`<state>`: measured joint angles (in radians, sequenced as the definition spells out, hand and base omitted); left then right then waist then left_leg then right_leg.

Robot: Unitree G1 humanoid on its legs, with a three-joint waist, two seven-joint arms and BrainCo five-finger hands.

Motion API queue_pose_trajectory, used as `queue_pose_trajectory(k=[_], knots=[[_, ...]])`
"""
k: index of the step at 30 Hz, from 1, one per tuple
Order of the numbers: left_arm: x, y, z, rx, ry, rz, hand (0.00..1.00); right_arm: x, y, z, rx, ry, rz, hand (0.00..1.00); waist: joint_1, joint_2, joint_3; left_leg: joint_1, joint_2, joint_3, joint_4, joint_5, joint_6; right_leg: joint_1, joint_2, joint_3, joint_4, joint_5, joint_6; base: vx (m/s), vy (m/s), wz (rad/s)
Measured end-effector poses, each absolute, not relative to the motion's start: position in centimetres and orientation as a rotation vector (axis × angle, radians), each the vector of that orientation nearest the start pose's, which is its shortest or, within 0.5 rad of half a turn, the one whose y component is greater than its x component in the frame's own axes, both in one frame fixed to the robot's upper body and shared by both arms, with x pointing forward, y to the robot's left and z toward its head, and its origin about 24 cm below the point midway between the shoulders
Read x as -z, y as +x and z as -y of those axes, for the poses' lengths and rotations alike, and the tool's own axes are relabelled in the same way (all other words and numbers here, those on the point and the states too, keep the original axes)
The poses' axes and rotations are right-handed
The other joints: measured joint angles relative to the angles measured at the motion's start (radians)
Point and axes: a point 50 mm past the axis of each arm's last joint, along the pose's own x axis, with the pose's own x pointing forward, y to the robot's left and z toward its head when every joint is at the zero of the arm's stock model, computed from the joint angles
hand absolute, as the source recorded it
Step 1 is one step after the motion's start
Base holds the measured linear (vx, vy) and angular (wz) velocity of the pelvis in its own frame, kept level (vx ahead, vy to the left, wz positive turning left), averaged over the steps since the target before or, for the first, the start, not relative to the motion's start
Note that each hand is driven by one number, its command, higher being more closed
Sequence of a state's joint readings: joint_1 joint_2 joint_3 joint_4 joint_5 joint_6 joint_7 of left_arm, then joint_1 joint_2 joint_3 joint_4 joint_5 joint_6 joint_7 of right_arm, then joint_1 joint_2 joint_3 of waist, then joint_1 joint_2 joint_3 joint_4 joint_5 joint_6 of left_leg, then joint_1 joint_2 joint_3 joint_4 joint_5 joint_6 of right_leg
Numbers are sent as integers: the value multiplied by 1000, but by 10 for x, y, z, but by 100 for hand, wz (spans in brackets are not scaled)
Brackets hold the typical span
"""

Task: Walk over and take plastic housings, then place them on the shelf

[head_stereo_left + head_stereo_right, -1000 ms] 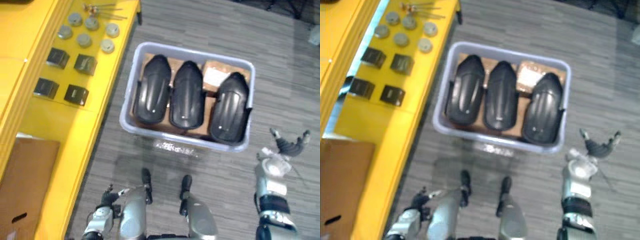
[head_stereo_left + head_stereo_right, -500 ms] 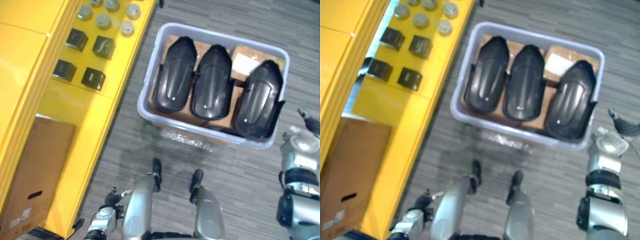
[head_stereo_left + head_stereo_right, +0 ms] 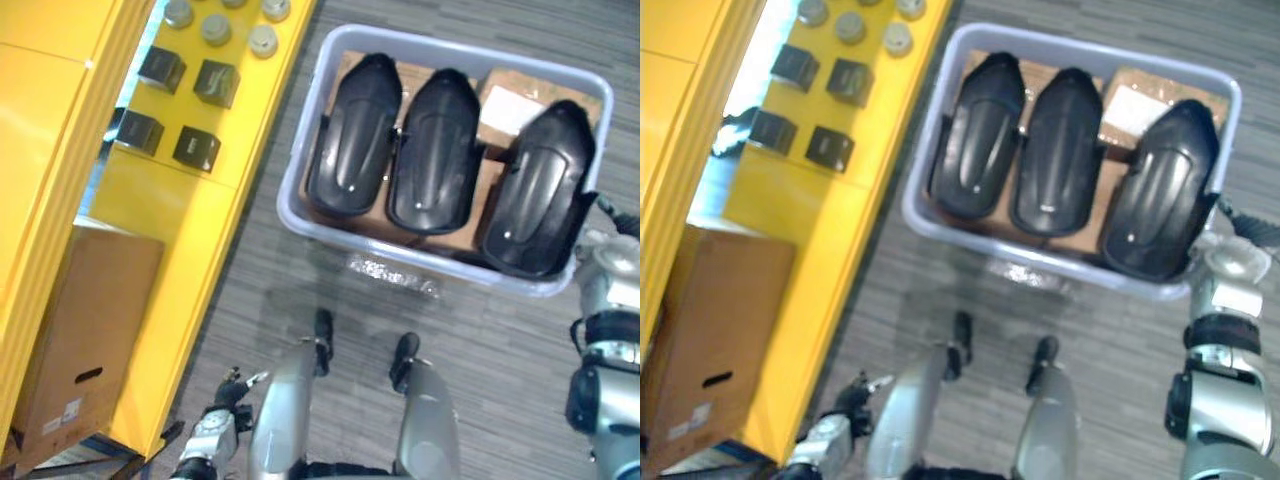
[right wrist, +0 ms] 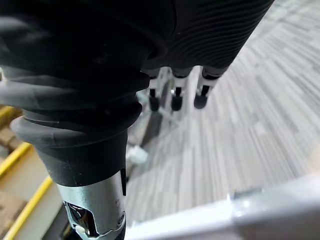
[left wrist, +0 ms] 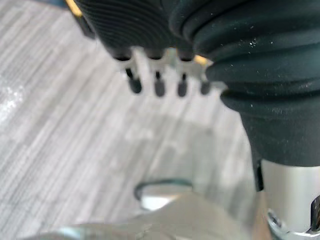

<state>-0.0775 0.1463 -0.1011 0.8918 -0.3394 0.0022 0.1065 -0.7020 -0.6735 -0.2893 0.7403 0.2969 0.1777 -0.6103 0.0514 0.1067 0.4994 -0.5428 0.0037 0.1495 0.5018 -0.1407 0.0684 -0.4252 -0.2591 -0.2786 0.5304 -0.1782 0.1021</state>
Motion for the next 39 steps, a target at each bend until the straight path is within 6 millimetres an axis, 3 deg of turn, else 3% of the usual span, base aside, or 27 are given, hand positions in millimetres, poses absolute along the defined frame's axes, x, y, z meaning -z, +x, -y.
queue_pose_trajectory(k=[10, 18, 20, 21, 23, 31, 39], knots=[[122, 186, -188, -181, -113, -821, 0, -191, 331, 365, 902, -211, 52, 0, 2, 5, -3, -43, -1, -1, 30, 0, -3, -65, -21, 4, 80, -35, -13, -31, -19, 3], [121, 186, -188, -179, -152, -810, 0, -171, 335, 362, 825, -235, -121, 0, 2, 5, -3, -49, 2, -4, 34, 2, -6, -66, -20, 0, 83, -37, -16, 2, 0, 1], [121, 186, -187, -177, -157, -805, 0, -155, 333, 365, 809, -232, -238, 0, 9, 5, -3, -52, 2, -6, 34, 2, -6, -66, -20, -6, 81, -37, -16, 13, -3, 4], [121, 187, -187, -175, -157, -804, 0, -150, 332, 366, 803, -232, -270, 100, 12, 5, -3, -52, 2, -6, 34, 2, -6, -66, -20, -7, 80, -37, -16, 0, 0, 0], [119, 188, -187, -171, -162, -797, 0, -142, 330, 367, 796, -233, -333, 100, 17, 5, -3, -54, 2, -9, 34, 2, -6, -64, -20, -12, 81, -37, -16, 9, -5, 2], [121, 186, -187, -184, -190, -809, 0, -147, 325, 383, 832, -327, -386, 100, 20, 10, -10, -54, 1, -19, 31, 7, -12, -62, -22, -24, 92, -39, -20, 2, -5, 2], [123, 182, -183, -192, -230, -818, 0, -134, 319, 387, 856, -418, -443, 100, 21, 18, -60, -57, -6, -32, 25, 12, -21, -66, -36, -45, 110, -60, -24, -6, -20, 7]])
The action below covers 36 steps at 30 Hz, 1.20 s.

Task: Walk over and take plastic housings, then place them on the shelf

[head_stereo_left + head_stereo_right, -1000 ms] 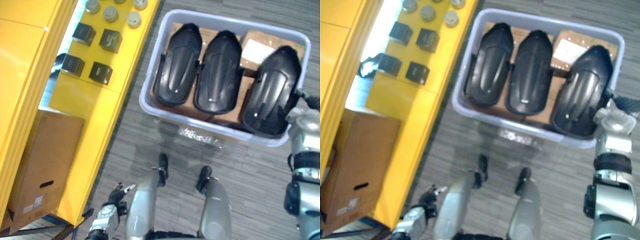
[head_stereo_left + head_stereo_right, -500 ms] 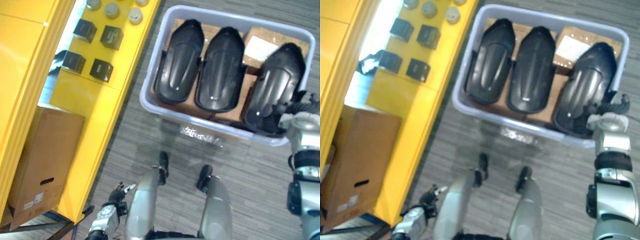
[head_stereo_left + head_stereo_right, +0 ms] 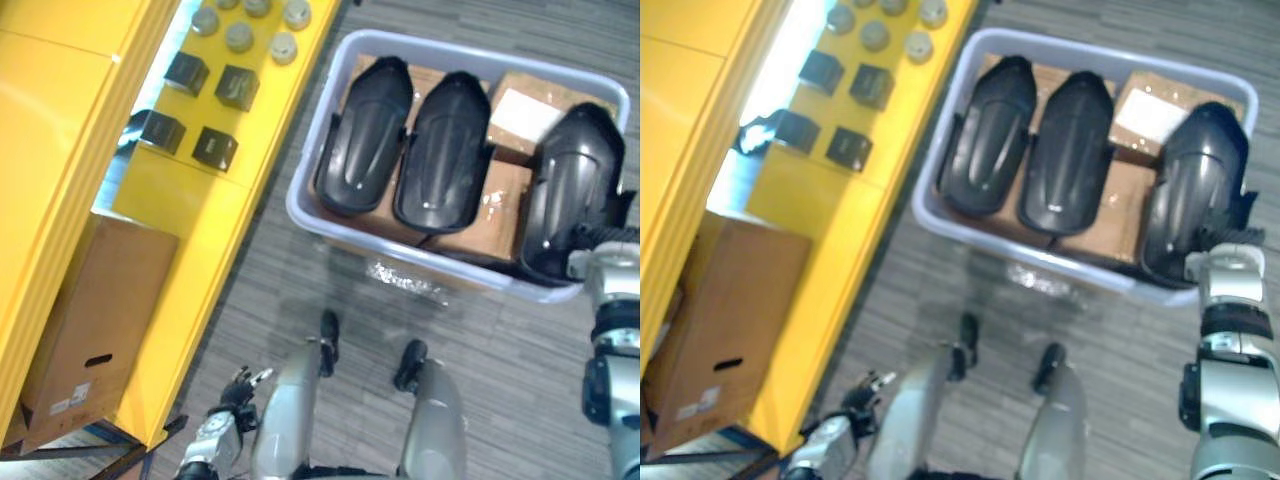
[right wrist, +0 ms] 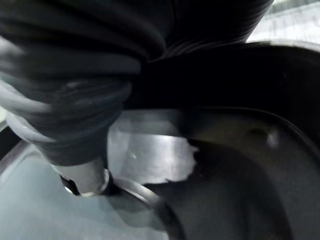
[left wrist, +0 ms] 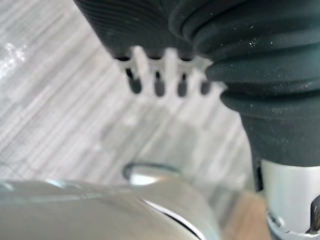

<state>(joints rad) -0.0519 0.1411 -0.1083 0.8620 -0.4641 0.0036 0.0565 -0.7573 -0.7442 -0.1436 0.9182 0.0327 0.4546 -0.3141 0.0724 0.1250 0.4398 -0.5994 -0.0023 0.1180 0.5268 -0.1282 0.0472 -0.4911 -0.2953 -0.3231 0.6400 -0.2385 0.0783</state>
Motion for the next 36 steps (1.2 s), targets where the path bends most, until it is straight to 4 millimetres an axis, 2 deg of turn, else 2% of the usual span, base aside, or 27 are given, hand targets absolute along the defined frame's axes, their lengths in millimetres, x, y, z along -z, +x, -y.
queue_pose_trajectory(k=[7, 13, 16, 21, 22, 23, 24, 25, 27, 29, 32, 33, 34, 36], knots=[[121, 184, -181, -194, -238, -797, 0, -121, 317, 382, 911, -473, -399, 100, 4, -3, -14, -1, 6, 4, 3, 1, -1, 6, 2, -5, -5, 0, 0, 0, 0, 0], [118, 187, -171, -329, -432, -765, 0, -119, 319, 364, 945, -558, -274, 100, -3, -7, -15, 50, 20, 4, -2, 1, -1, 84, 17, -29, -40, 5, 2, 7, -10, 4], [107, 194, -186, -458, -470, -673, 0, -129, 321, 355, 962, -601, -180, 100, -1, -36, -21, 96, 27, 5, -41, 6, -8, 130, 35, -34, -88, 20, 1, 10, -20, -3], [64, 209, -224, -669, -523, -402, 0, -124, 301, 354, 1064, -557, -91, 100, -5, -96, -21, 234, 24, -1, -146, 29, -20, 283, 68, -55, -223, 59, 8, 76, -15, 1], [47, 210, -235, -709, -523, -314, 0, -119, 290, 353, 1113, -528, -74, 100, -6, -123, -35, 276, 18, -2, -194, 46, -23, 326, 76, -64, -273, 76, 11, 107, -13, 4], [41, 210, -239, -722, -518, -285, 0, -116, 286, 353, 1131, -519, -71, 100, -5, -135, -44, 293, 15, -1, -218, 54, -24, 342, 79, -66, -295, 83, 12, 190, -36, 7], [25, 208, -246, -735, -484, -210, 0, -110, 275, 350, 1169, -505, -58, 100, -8, -161, -72, 330, 7, -4, -277, 72, -28, 381, 88, -80, -357, 102, 15, 137, -31, 6], [21, 208, -246, -733, -483, -194, 0, -109, 273, 350, 1179, -500, -54, 100, -10, -166, -79, 336, 6, -6, -285, 75, -28, 389, 90, -85, -369, 107, 16, 163, -38, 13], [-12, 210, -242, -680, -422, -67, 0, -113, 258, 340, 1228, -509, 33, 100, -20, -196, -129, 398, -9, -11, -357, 89, -30, 460, 100, -99, -456, 132, 26, 177, -26, 12], [-26, 213, -236, -639, -388, -23, 0, -118, 253, 333, 1223, -537, 106, 100, -25, -199, -158, 430, -16, -10, -375, 89, -30, 497, 99, -108, -483, 139, 32, 175, 0, 5], [-51, 221, -226, -545, -338, 74, 0, -131, 255, 311, 1158, -591, 269, 100, -30, -197, -206, 487, -19, 1, -406, 89, -30, 550, 100, -111, -514, 154, 30, 146, 7, -5], [-60, 225, -219, -483, -314, 114, 0, -135, 258, 301, 1113, -624, 329, 100, -30, -195, -219, 512, -20, 2, -424, 89, -30, 568, 102, -112, -521, 157, 29, 76, 1, -4], [-63, 227, -215, -447, -315, 127, 0, -136, 259, 296, 1090, -639, 354, 100, -29, -195, -226, 522, -20, 3, -431, 89, -30, 575, 102, -112, -523, 159, 30, 92, 3, -5], [-70, 234, -196, -286, -319, 141, 0, -142, 265, 274, 972, -674, 461, 100, -27, -186, -241, 568, -18, 8, -457, 89, -30, 605, 105, -111, -528, 169, 29, 66, 10, -8]])
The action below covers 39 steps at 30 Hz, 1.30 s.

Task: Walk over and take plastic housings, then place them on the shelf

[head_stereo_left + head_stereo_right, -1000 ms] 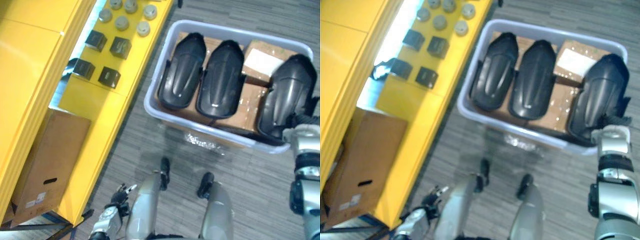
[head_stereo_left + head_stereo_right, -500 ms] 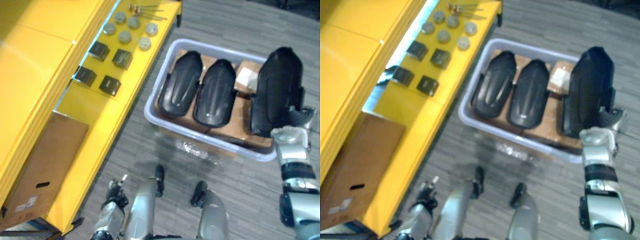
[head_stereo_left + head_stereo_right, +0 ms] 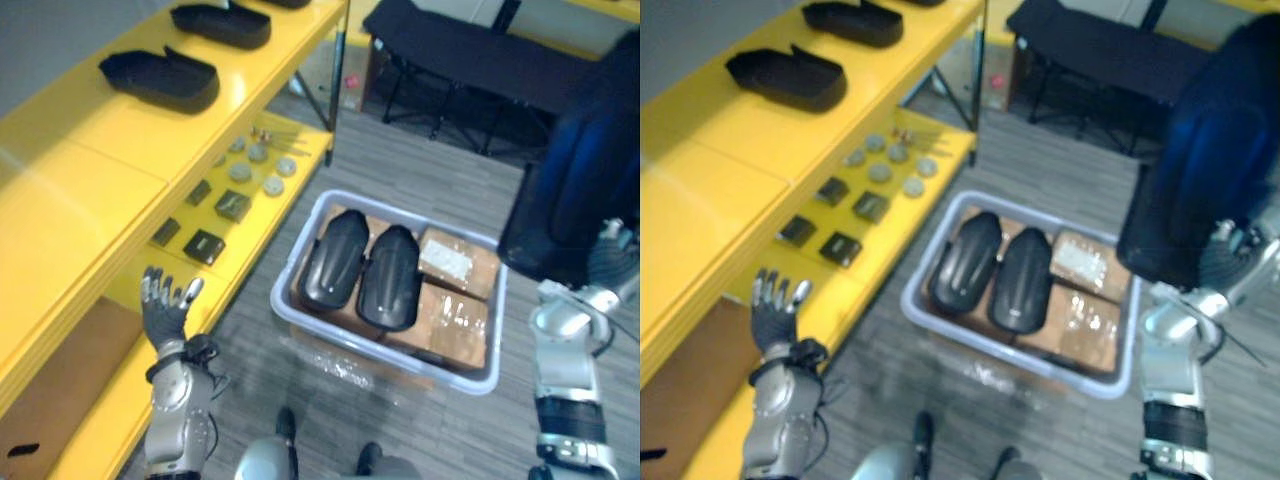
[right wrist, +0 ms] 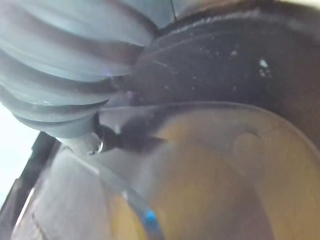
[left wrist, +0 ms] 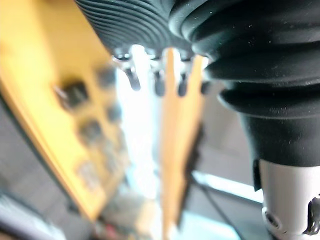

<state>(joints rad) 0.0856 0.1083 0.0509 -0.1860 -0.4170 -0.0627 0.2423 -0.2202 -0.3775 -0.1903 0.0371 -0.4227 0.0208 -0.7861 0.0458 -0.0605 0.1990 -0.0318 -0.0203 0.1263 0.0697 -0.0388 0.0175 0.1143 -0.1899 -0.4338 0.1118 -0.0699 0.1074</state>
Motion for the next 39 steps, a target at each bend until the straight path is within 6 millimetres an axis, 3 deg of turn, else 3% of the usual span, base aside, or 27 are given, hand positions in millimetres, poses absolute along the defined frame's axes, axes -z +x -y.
queue_pose_trajectory(k=[8, 12, 23, 27, 39], knots=[[-88, 256, -130, 166, -487, 121, 0, -155, 282, 205, 599, -715, 692, 100, 1, 15, -31, 65, 1, 50, -29, 0, 0, 28, -2, 31, -9, 26, 4, 1, 44, -18], [-88, 256, -111, 319, -586, 73, 0, -151, 283, 180, 471, -703, 740, 100, -6, 27, -59, 67, -3, 51, -48, 15, 0, 25, -2, 37, -20, 28, 0, -38, 21, -3], [-86, 253, -86, 475, -569, 4, 0, -138, 279, 137, 311, -629, 767, 100, -14, 44, -71, 81, -20, 76, -156, 80, 12, -6, -1, 55, -51, 34, 0, -81, 20, -7], [-86, 254, -80, 469, -527, -1, 0, -134, 276, 132, 289, -612, 763, 100, -30, 60, -81, 81, -28, 77, -158, 89, 24, -7, -5, 55, -52, 39, 6, -25, 39, 1], [-85, 259, -82, 341, -467, 20, 0, -90, 261, 110, 141, -559, 587, 100, -35, 61, -90, 67, -28, 76, -157, 109, 24, -12, -1, 53, -70, 55, 7, 3, 3, 1]])
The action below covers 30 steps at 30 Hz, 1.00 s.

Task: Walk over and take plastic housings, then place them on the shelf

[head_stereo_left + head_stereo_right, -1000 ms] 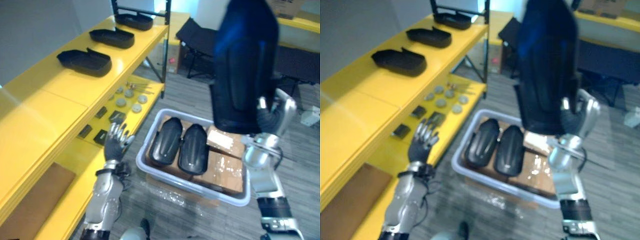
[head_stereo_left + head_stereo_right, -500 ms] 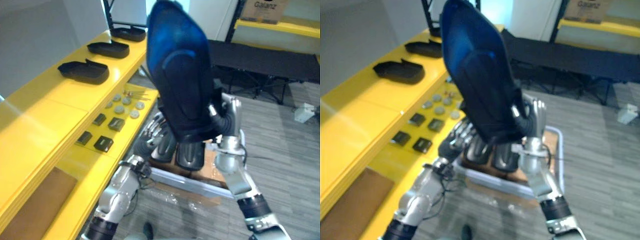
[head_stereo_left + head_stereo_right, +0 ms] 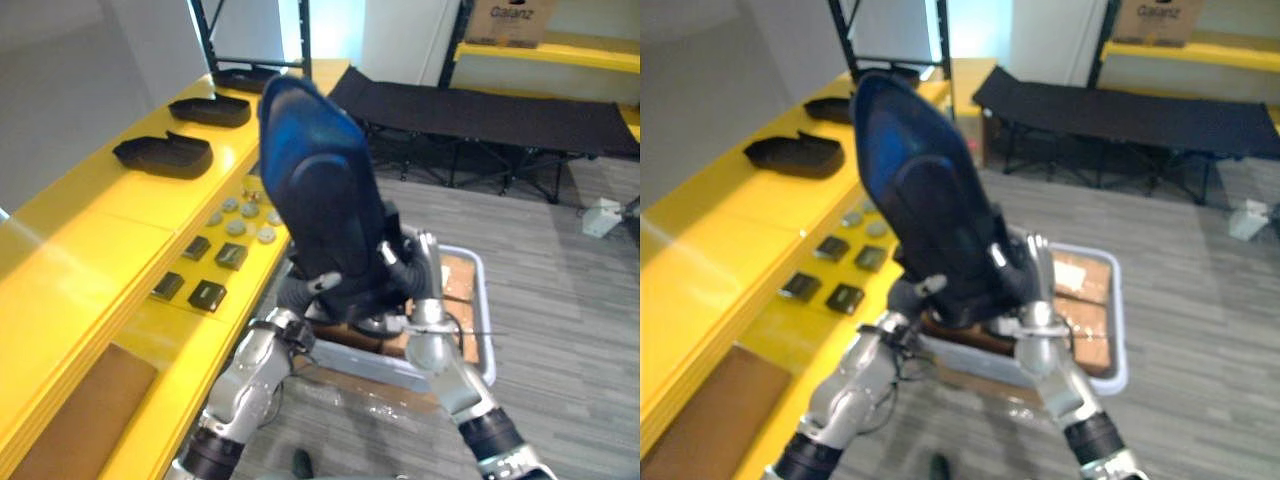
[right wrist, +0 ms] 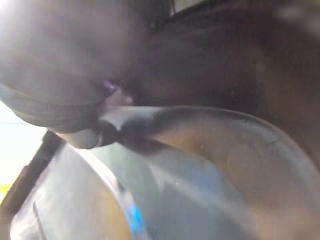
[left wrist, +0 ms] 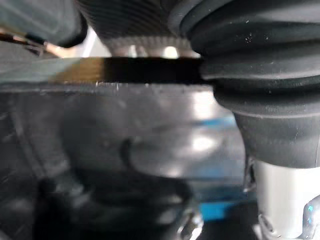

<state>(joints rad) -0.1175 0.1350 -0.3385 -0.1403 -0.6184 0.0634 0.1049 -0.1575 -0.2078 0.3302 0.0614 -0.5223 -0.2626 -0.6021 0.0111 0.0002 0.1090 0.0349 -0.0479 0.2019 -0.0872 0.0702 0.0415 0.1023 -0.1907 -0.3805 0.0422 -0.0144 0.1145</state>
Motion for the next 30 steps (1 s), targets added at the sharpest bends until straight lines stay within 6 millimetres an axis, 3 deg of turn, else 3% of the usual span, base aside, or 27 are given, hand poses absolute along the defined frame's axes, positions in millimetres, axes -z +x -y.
queue_pose_trajectory(k=[1, 2, 9, 26, 27, 30], knots=[[-86, 259, -82, 334, -470, 24, 0, -89, 260, 109, 137, -557, 583, 100, 0, 0, 0, 0, 0, 0, 0, 0, 0, 0, 0, 0, 0, 0, 0, 0, 0, 0], [-86, 259, -83, 324, -476, 28, 100, -87, 260, 108, 130, -554, 571, 100, -1, 0, -2, 0, 0, 0, 0, 1, 0, -1, 0, 0, 0, 0, 0, 0, 0, 0], [-78, 254, -86, 240, -507, 8, 100, -65, 249, 105, 109, -534, 476, 100, -2, -7, -23, -3, 1, 1, -1, 3, 2, -11, 0, 2, 1, -3, -6, 1, 8, -2], [-74, 254, -91, 252, -435, 1, 100, -58, 240, 99, 120, -464, 445, 100, -10, -29, -37, -5, 3, 14, -1, 4, 2, -22, 1, 25, -6, -2, -7, 6, 3, -1], [-73, 254, -92, 253, -429, 0, 100, -58, 240, 98, 117, -463, 445, 0, -11, -29, -38, -7, 3, 19, -1, 4, 2, -28, 0, 27, -5, -1, -7, 19, 9, -11], [-69, 255, -95, 243, -422, -11, 100, -57, 237, 93, 90, -460, 449, 0, -21, -30, -46, -19, 2, 23, -1, 4, 3, -37, 0, 29, -8, 10, -7, 40, 19, -4]])
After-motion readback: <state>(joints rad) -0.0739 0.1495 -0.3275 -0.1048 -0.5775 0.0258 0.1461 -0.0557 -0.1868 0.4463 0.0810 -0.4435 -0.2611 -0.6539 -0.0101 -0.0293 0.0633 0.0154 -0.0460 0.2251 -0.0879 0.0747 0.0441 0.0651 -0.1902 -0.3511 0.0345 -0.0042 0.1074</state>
